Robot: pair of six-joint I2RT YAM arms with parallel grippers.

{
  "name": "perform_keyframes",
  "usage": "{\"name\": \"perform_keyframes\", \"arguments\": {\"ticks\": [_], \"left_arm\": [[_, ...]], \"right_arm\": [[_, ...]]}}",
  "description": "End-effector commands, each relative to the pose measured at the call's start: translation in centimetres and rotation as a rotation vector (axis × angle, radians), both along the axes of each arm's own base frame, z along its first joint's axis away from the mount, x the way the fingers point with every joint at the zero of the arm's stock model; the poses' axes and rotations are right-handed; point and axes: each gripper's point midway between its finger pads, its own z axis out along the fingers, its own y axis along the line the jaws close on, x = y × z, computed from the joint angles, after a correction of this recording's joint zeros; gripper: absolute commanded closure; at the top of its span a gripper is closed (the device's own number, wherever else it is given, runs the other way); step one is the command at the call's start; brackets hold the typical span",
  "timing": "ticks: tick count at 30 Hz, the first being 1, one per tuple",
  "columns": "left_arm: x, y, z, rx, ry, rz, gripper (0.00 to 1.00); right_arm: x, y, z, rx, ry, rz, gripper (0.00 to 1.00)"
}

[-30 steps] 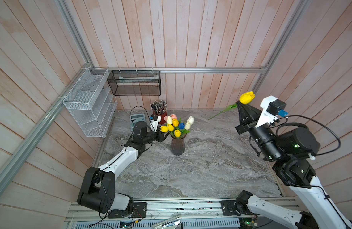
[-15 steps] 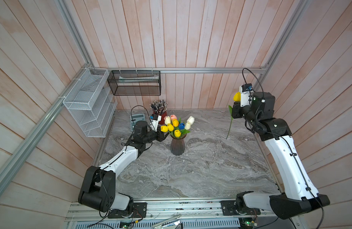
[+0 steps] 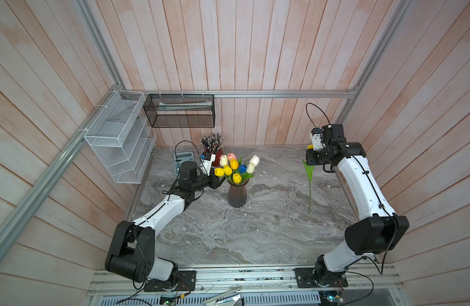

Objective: Pick out yellow flowers from the vase
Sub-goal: Place the flower at the center of the board.

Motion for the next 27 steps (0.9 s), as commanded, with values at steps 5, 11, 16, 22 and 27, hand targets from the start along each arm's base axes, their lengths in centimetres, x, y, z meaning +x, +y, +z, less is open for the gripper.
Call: {"name": "perform_keyframes", "arguments": {"ticks": [5, 11, 16, 22, 27], "left_arm": [[-0.1, -0.1, -1.1, 0.030, 0.025, -0.010, 0.56], [-0.2, -0.1, -0.9, 0.029, 0.022, -0.011, 0.56], [-0.4, 0.0, -1.1, 0.030, 0.025, -0.011, 0.56], [-0.5, 0.0, -1.0, 0.037, 0.017, -0.014, 0.56], [-0.3, 0.0, -1.3, 0.044, 0.027, -0.011, 0.56]], "right_arm": [[1.3, -2.3, -2.4, -0.063, 0.116, -0.030, 1.00], [3.6, -3.2, -4.8, -0.066, 0.164, -0.038, 1.00], [5.0, -3.9, -7.1, -0.078, 0.204, -0.028, 1.00], [5.3, -5.9, -11.0, -0.120, 0.304, -0.041, 1.00], [6.5, -6.4, -12.3, -0.129, 0.317, -0.046, 1.00]]}}
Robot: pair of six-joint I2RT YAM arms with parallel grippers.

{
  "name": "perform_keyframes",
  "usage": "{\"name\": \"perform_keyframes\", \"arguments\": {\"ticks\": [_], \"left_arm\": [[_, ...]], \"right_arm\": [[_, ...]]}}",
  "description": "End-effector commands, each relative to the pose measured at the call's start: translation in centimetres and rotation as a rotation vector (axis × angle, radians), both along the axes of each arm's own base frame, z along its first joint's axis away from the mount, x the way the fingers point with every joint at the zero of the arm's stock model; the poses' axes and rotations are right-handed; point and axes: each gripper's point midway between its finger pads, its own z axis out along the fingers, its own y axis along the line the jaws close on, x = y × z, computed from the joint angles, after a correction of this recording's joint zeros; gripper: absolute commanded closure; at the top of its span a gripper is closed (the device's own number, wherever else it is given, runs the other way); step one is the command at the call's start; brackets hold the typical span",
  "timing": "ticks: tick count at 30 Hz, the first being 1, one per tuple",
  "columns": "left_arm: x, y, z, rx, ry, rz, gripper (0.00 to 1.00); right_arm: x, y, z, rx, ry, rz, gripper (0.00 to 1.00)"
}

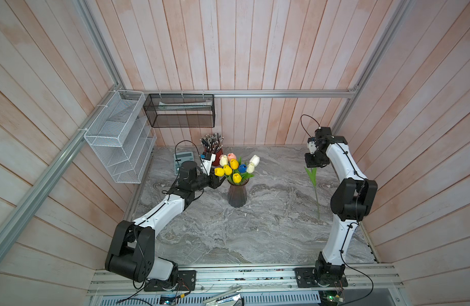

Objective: Pick out yellow flowers from the vase
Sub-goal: Place the flower at the center of the board.

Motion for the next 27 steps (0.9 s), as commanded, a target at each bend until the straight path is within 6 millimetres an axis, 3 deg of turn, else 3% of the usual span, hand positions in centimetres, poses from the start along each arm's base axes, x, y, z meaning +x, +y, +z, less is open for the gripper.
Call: {"name": "perform_keyframes", "arguments": {"ticks": [1, 14, 27], "left_arm": [[-0.3, 0.0, -1.3, 0.034, 0.039, -0.007, 0.56], [-0.2, 0.1, -1.5, 0.041, 0.045, 0.001, 0.56], [-0.2, 0.1, -1.5, 0.031, 0.050, 0.000, 0.56]], "right_arm": [[0.7, -0.7, -0.3, -0.029, 0.012, 0.005, 1.00], [2.2, -2.3, -4.2, -0.088, 0.070, 0.003, 1.00], [4.3, -3.6, -6.7, -0.112, 0.037, 0.004, 1.00]]}}
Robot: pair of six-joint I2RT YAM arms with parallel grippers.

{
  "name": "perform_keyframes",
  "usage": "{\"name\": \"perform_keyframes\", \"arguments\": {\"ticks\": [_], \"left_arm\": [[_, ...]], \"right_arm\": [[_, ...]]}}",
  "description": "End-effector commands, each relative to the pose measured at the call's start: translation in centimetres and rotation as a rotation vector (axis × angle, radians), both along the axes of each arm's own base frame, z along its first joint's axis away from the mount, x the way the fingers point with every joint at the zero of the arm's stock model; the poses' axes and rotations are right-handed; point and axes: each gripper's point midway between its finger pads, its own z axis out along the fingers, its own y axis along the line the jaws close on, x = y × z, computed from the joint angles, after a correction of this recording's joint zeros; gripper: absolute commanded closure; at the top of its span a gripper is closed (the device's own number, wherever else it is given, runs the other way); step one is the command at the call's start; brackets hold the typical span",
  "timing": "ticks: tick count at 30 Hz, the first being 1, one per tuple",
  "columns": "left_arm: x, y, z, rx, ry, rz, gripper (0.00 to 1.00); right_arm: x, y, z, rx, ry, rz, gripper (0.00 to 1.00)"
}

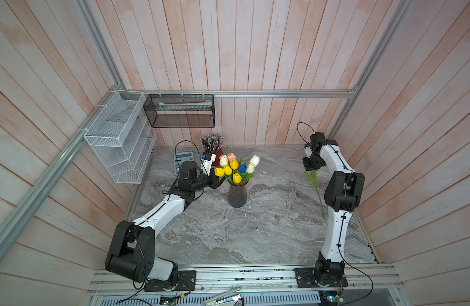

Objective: Pick out yellow flowers from the vase
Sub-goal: Place the flower at the center of the board.

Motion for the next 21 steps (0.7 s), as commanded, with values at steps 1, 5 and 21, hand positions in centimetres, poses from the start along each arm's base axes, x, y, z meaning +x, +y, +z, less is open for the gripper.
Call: {"name": "perform_keyframes", "arguments": {"ticks": [1, 5, 21], "left_arm": [[-0.3, 0.0, -1.5, 0.028, 0.053, 0.001, 0.56], [-0.3, 0.1, -1.6, 0.026, 0.058, 0.003, 0.56], [-0.5, 0.1, -1.4, 0.024, 0.058, 0.001, 0.56]], "right_arm": [[1.2, -1.2, -0.6, -0.026, -0.027, -0.003, 1.00], [1.5, -1.5, -1.7, -0.031, -0.031, -0.002, 1.00], [2.8, -1.6, -4.4, 0.023, -0.056, -0.008, 1.00]]}}
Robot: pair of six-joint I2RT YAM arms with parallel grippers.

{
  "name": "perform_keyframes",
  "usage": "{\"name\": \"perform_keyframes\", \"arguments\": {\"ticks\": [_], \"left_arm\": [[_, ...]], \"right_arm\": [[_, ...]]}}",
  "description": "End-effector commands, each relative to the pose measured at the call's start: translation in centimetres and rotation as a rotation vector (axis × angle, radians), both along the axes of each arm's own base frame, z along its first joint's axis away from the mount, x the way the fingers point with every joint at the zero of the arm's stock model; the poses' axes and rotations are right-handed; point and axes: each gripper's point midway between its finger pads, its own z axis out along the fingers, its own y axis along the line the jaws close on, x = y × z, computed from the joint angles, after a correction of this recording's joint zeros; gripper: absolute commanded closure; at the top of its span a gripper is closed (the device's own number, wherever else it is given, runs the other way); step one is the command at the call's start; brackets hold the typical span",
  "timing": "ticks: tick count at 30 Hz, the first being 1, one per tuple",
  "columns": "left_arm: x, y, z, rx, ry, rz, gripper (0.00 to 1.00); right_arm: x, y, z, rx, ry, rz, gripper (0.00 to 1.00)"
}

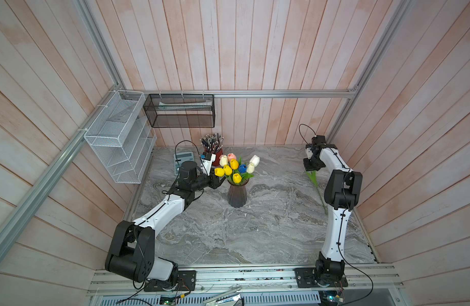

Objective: Pick out yellow flowers from the vase
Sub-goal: Place the flower at the center of the board.

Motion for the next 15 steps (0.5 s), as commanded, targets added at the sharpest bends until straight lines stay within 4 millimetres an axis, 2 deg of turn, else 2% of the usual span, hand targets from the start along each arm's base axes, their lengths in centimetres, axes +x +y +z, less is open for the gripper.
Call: {"name": "perform_keyframes", "arguments": {"ticks": [1, 9, 15], "left_arm": [[-0.51, 0.14, -1.43, 0.025, 0.057, 0.002, 0.56], [-0.69, 0.19, -1.33, 0.023, 0.056, 0.002, 0.56], [-0.70, 0.12, -1.39, 0.022, 0.056, 0.000, 0.56]], "right_arm": [[0.13, -0.03, -1.47, 0.025, 0.010, -0.001, 1.00], [0.26, -0.06, -1.24, 0.026, 0.001, -0.009, 1.00], [0.05, -0.21, -0.93, 0.025, 0.006, -0.018, 0.94]]}}
